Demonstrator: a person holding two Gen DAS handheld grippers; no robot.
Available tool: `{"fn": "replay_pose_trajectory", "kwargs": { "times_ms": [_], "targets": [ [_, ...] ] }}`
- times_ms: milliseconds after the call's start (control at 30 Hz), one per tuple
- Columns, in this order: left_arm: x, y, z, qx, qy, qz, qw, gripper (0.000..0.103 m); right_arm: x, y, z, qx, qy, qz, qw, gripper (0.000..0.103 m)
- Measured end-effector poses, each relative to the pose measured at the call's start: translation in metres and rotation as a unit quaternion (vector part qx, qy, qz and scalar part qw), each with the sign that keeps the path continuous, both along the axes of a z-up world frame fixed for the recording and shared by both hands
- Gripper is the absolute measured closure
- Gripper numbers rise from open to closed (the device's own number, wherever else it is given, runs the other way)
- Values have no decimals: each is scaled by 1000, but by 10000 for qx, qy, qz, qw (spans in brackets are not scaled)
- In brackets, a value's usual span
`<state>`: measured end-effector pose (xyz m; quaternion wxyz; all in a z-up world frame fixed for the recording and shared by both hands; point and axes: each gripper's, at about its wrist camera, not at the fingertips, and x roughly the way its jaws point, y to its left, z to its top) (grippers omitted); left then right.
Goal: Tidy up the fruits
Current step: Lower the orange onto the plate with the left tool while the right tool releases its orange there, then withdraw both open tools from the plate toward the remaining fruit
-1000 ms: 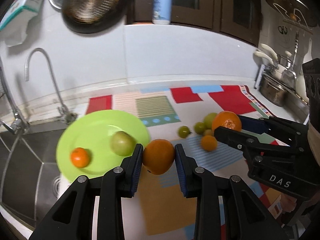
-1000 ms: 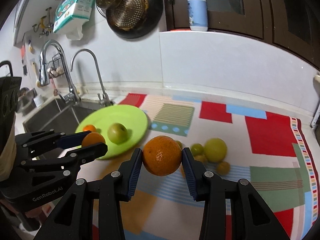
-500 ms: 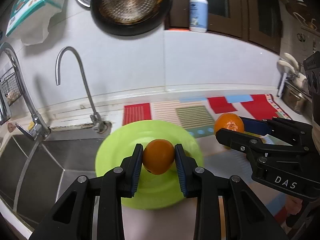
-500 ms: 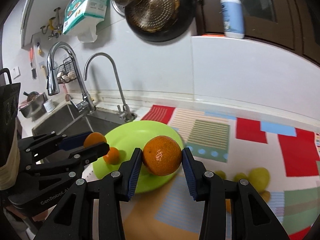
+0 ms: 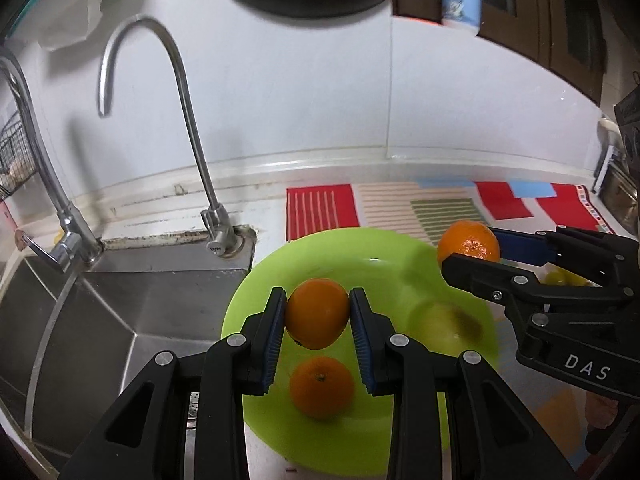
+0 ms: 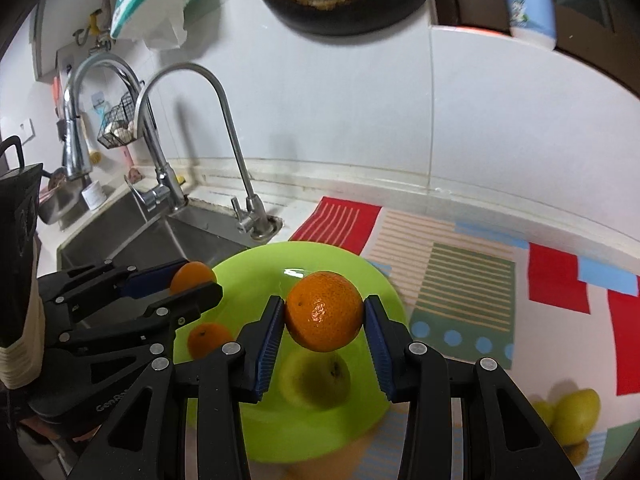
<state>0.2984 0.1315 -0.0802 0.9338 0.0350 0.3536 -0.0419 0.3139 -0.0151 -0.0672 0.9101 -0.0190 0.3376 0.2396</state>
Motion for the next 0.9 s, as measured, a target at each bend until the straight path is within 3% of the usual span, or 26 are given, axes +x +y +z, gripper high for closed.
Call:
{"fn": "replay_pose_trajectory", "kwargs": {
  "times_ms": [300,367,500,700,800,900],
  "targets": [
    [20,4,-17,-25,215,15,9998,69,26,11,-22,-90,261,87,9996,61],
    [20,4,-18,-15,217,36,9998,59,27,11,-24,-87,281,79,9995,61],
    [15,6,-14,33,144,102,9998,55,27,9,-23,-64,249,-8,9997,52],
    [-3,4,0,53,-20,218,9997,42,10,-2,-9,-91,-7,-182,9998,52],
    [-16,-1,10,114,-145,259,9995,37,0,-8,-2,-95,-85,-251,9996,44],
    [-31,-5,20,77,-243,290,9993,32,-13,-17,8,-58,-199,-361,9991,43]
  ]
}}
